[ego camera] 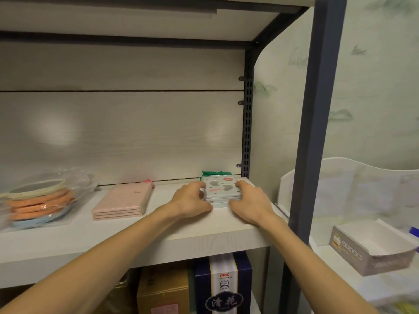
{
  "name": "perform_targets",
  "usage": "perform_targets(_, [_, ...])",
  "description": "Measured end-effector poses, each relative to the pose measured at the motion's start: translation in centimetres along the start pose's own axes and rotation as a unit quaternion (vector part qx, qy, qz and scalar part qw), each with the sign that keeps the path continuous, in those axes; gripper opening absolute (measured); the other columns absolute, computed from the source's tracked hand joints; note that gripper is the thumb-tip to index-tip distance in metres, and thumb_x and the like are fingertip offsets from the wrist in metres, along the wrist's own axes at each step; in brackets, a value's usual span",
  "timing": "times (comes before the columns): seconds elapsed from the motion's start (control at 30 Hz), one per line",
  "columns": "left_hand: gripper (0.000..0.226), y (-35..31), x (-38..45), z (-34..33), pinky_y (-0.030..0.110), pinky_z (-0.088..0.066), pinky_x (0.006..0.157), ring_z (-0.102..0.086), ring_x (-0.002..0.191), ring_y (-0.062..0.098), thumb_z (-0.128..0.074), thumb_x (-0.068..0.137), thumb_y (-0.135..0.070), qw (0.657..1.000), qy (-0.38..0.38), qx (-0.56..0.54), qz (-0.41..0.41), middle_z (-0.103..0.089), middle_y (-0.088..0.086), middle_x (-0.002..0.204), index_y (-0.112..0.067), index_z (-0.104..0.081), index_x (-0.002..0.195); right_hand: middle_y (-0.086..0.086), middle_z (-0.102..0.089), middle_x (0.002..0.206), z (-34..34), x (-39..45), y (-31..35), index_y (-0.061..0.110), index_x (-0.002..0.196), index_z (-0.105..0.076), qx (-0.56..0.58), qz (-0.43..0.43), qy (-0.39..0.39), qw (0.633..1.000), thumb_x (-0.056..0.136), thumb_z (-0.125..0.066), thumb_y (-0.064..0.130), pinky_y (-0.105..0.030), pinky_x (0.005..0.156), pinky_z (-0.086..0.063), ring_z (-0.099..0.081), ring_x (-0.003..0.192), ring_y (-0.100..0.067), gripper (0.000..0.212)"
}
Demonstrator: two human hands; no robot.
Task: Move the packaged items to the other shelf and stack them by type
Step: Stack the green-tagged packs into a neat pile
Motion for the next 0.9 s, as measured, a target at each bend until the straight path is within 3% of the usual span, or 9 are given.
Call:
perform_targets(0.27, [0.074,-1.5,0.6,-1.1,0.031,-0.05,0.095,-0.062,0.112,0.021,-0.076,0.08,-0.032,1.0,-0.008,0.007,-0.009,-0.065,0.0,0.127,-0.021,-0.047,0.147,-0.009,-0.064,0.122,0.3,0.3,-1.8,0.029,0.135,-0.047,0.087,-0.079,-0.006,0.993,0.081,-0.057,0.036,-0.034,0.086,-0.052,-0.059,0.107,-0.03,0.056])
perform_targets(0.43, [0.076,-1.1,0.6,-1.4,0.031,-0.047,0.098,-0.059,0.117,0.022,-0.075,0.082,-0.037,1.0,0.0,-0.001,-0.012,-0.062,0.0,0.133,-0.024,-0.042,0.15,-0.009,-0.062,0.127,0.1,0.4,-1.9,0.026,0.137,-0.045,0.075,-0.084,-0.004,0.994,0.085,-0.056,0.042,-0.036,0.091,-0.049,-0.055,0.115,-0.031,0.055])
perform_targets(0.67, [0.075,-0.5,0.4,-1.9,0.029,-0.045,0.092,-0.058,0.109,0.02,-0.074,0.083,-0.037,1.0,-0.007,-0.023,-0.009,-0.059,-0.002,0.132,-0.028,-0.039,0.148,-0.007,-0.063,0.132,0.2,0.7,-2.1,0.026,0.137,-0.048,0.071,-0.085,-0.027,0.994,0.091,-0.045,0.062,-0.038,0.094,-0.05,-0.057,0.117,-0.029,0.058])
perform_targets(0.9, [0.077,-0.7,0.3,-2.1,0.032,-0.047,0.095,-0.057,0.117,0.019,-0.071,0.084,-0.037,0.999,-0.012,-0.026,-0.015,-0.058,-0.002,0.137,-0.027,-0.036,0.152,-0.01,-0.064,0.128,1.0,0.7,-1.8,0.015,0.137,-0.043,0.044,-0.075,-0.066,0.994,0.098,-0.045,0.055,-0.039,0.089,-0.049,-0.058,0.114,-0.032,0.056])
Point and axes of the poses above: each hand's wrist, its own x-axis towards the middle knuckle, its own z-axis out of the back of the hand, y = z × x, the point moved 10 cm from there along x, towards the middle knuckle
